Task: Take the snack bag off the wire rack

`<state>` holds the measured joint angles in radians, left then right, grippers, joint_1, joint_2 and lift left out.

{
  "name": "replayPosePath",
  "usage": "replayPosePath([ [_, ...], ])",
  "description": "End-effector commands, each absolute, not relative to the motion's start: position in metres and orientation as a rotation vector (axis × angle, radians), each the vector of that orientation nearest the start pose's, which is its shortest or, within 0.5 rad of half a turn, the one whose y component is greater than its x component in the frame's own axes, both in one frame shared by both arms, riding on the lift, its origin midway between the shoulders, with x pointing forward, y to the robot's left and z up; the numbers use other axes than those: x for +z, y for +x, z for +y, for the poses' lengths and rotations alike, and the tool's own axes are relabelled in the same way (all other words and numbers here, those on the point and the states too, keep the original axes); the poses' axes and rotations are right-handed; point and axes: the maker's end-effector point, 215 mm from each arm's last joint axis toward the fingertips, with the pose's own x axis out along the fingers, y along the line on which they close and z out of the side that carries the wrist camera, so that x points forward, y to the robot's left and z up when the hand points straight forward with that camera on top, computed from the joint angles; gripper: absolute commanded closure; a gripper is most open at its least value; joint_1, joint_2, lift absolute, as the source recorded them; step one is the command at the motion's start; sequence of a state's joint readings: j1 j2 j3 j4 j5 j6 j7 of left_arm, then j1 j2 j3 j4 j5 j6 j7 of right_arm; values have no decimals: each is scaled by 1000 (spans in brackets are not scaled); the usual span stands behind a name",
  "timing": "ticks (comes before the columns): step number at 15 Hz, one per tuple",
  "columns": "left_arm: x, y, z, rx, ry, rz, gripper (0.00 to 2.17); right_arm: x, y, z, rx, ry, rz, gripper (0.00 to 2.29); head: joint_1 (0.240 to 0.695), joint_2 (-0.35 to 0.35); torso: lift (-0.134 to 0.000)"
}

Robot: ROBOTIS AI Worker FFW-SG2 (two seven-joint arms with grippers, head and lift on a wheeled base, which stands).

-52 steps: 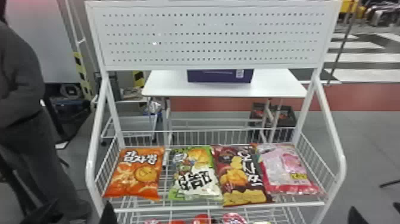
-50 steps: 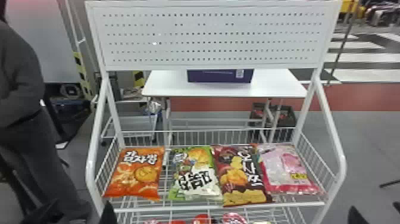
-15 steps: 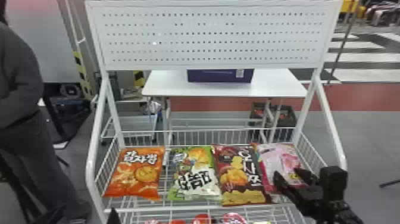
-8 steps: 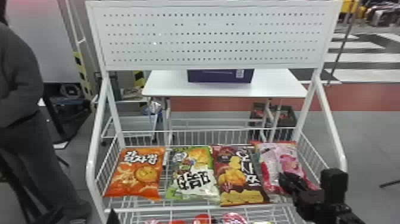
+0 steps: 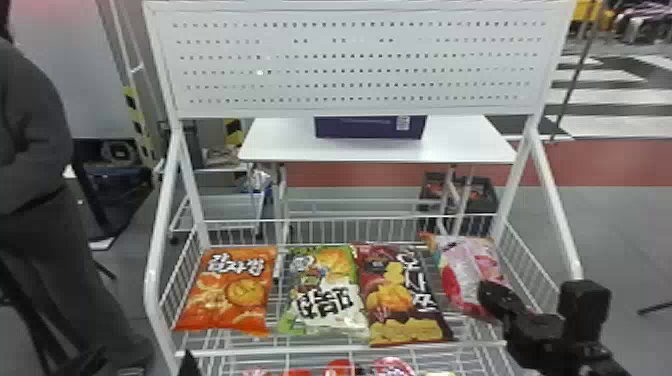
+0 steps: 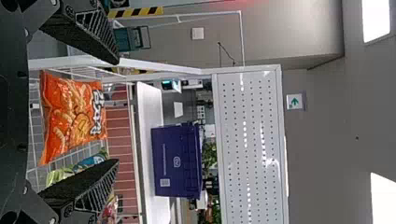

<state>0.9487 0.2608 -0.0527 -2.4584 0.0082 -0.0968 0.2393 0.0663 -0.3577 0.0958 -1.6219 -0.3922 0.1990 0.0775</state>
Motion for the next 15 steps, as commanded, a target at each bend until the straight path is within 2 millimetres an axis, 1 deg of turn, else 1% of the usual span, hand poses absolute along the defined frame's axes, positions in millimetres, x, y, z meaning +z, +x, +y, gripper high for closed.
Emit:
replayPosePath([
  [1,-251,331,226,-1,93,-44,144,-376,556,-254,209,36,192,1986,499,0,0],
  [3,-250,329,226,-2,92,-46,144,-343,547,-246,228,69,138,1986,499,0,0],
  [4,-249,328,226,-2,92,-49,144,-325,542,-247,235,69,111,1986,499,0,0],
  [5,-248,328,226,-1,91,-51,144,-313,534,-240,254,76,98,1986,499,0,0],
  [6,-247,327,226,-1,90,-55,144,-299,521,-240,261,83,79,1986,499,0,0],
  [7,-246,327,226,-1,87,-58,144,-288,505,-236,272,83,61,1986,499,0,0],
  [8,-244,326,226,-2,88,-59,144,-280,491,-235,276,85,41,1986,499,0,0],
  [9,-242,326,225,-3,87,-64,144,-274,480,-237,274,81,29,1986,499,0,0],
  [10,-242,326,226,-4,89,-64,144,-275,470,-238,272,80,33,1986,499,0,0],
  [12,-242,326,227,-4,93,-64,144,-268,445,-246,249,84,1,1986,499,0,0],
  [13,-242,325,227,-4,92,-64,144,-273,436,-252,229,82,4,1983,499,0,0],
  [15,-241,325,228,-5,97,-63,144,-274,414,-267,196,79,-11,1986,499,0,0],
])
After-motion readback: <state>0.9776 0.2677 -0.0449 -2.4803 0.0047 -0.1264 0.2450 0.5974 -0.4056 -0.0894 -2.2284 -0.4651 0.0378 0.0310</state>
